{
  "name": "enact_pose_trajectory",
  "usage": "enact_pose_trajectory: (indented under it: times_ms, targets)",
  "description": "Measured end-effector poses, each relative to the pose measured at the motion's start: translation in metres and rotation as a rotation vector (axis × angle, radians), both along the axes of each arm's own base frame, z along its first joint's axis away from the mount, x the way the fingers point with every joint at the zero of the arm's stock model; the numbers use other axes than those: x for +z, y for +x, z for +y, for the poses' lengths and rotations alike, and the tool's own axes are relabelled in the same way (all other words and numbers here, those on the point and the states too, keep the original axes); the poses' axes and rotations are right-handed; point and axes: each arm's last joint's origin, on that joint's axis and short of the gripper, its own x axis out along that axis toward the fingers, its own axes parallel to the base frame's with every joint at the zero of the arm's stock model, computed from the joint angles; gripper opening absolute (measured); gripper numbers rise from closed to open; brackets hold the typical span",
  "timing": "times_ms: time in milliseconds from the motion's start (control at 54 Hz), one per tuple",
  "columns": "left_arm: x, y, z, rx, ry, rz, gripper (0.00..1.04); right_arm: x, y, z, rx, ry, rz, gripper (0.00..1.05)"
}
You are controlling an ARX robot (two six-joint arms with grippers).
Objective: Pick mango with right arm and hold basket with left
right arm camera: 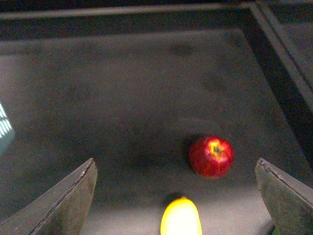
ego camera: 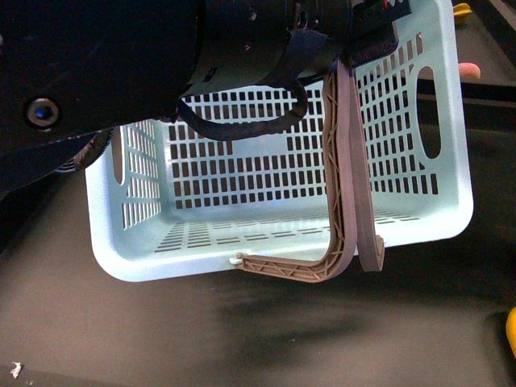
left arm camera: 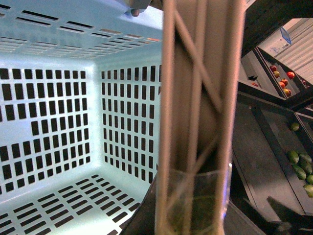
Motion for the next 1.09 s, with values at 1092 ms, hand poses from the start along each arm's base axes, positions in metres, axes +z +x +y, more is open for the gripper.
enact_pose_trajectory:
  times_ms: [1092]
  targets:
    - [0.000, 0.000, 0.000, 0.000, 0.000, 0.000, 0.06, -0.185, 0.017, -0.028, -0.148, 0.081, 0.275, 0.96]
